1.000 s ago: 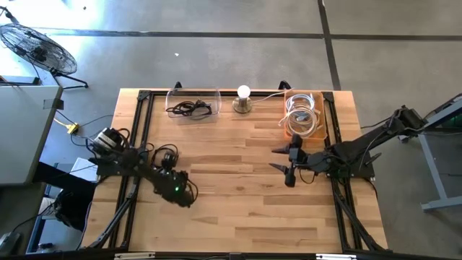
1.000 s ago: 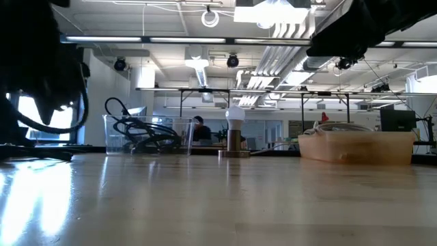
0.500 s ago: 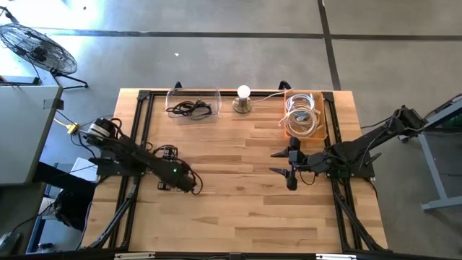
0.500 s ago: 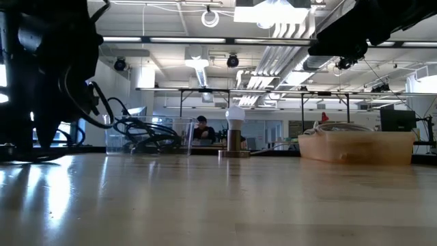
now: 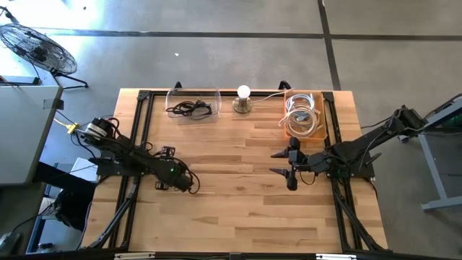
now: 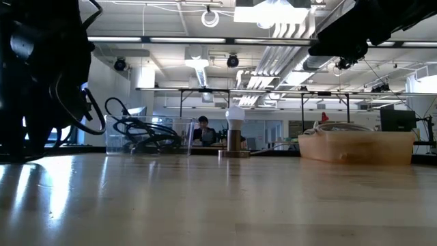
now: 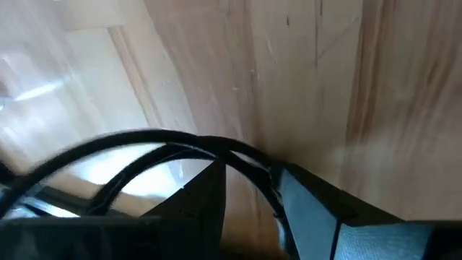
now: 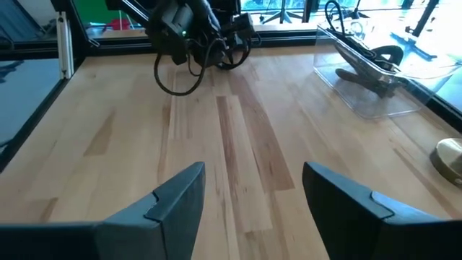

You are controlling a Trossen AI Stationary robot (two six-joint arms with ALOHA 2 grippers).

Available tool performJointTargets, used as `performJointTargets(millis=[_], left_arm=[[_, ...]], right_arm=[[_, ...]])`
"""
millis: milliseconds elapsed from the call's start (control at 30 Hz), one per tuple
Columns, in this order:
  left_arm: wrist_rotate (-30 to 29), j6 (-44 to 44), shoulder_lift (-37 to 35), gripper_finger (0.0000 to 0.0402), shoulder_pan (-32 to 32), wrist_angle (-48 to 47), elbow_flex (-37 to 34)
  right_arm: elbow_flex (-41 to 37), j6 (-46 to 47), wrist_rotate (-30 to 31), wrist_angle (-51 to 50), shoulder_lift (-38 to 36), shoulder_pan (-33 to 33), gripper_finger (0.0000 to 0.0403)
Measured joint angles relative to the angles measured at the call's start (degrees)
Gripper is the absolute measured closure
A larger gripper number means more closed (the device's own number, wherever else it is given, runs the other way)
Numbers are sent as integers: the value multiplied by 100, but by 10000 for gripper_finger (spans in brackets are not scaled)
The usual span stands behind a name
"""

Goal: Pick & Place USB Port
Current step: Put the black USB cable into the transparent bin

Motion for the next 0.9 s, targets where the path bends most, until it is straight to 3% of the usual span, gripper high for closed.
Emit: performJointTargets(millis=[200,400,533,900], left_arm=[[329,-86,-36,289,368,375,-377],[382,-218,-187,387,594,462,-437],[225,-187,-519,377,598,592,-462],[123,-235,-1796,396,591,941,-467]], right_arm=[[0,93,-202,-2,2,0,178],[0,93,-279,-49,2,63,178],[0,79,-147,-110,2,192,178],[0,29,126,-216,2,306,178]])
